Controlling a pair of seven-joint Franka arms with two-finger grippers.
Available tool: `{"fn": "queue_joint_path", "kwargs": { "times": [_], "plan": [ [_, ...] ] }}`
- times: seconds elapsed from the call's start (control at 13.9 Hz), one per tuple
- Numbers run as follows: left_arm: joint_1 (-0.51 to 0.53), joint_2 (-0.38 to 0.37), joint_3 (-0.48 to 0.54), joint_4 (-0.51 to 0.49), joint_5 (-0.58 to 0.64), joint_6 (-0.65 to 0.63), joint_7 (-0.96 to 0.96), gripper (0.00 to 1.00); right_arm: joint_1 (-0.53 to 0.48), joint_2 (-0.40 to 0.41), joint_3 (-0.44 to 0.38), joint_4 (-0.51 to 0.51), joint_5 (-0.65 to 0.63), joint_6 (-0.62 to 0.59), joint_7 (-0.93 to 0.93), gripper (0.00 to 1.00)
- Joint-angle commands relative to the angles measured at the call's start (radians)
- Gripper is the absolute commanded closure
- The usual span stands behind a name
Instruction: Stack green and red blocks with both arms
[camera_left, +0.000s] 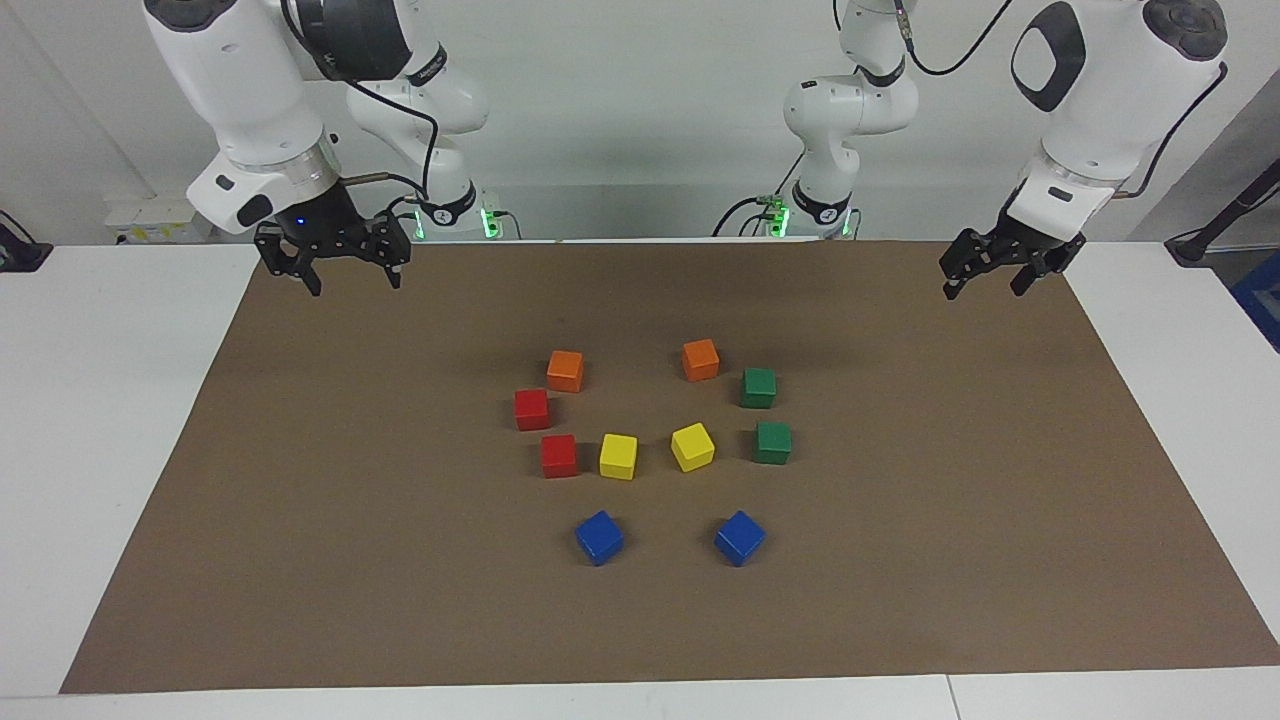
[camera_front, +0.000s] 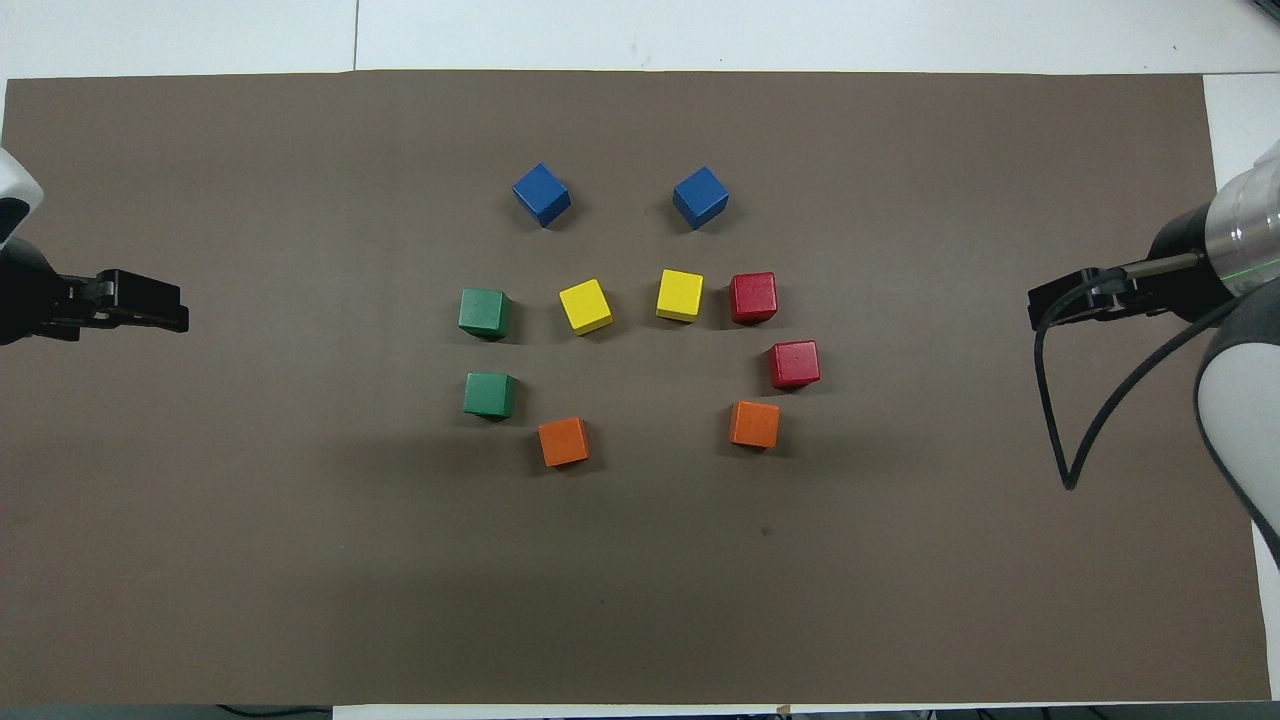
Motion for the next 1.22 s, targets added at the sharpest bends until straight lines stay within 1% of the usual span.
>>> {"fn": "queue_joint_path", "kwargs": {
  "times": [0.0, 0.29, 0.5, 0.65, 0.86, 1.15],
  "plan": [
    [-0.014, -0.033, 0.003, -0.05, 0.0, 0.035, -0.026, 0.0, -0.007, -0.009, 0.003, -0.015, 0.014, 0.009, -0.01, 0.0],
    [-0.016, -0.034, 0.0, -0.066, -0.002, 0.051, -0.014, 0.0, -0.009, -0.009, 0.001, -0.013, 0.014, 0.009, -0.008, 0.0],
    [-0.051, -0.065, -0.003, -0.144, -0.005, 0.129, -0.027, 0.0, -0.019, -0.009, 0.001, -0.013, 0.014, 0.004, -0.012, 0.0],
    [-0.101, -0.079, -0.002, -0.194, -0.006, 0.189, -0.027, 0.0, -0.018, -0.009, 0.003, -0.013, 0.014, 0.004, -0.015, 0.0],
    [-0.164, -0.059, -0.003, -0.216, -0.01, 0.21, -0.025, 0.0, -0.018, -0.011, 0.001, -0.013, 0.014, 0.004, -0.007, 0.0],
    [-0.223, -0.031, -0.003, -0.309, -0.025, 0.323, -0.025, 0.0, -0.02, -0.014, 0.0, -0.013, 0.014, 0.011, -0.027, 0.0]
  ]
}}
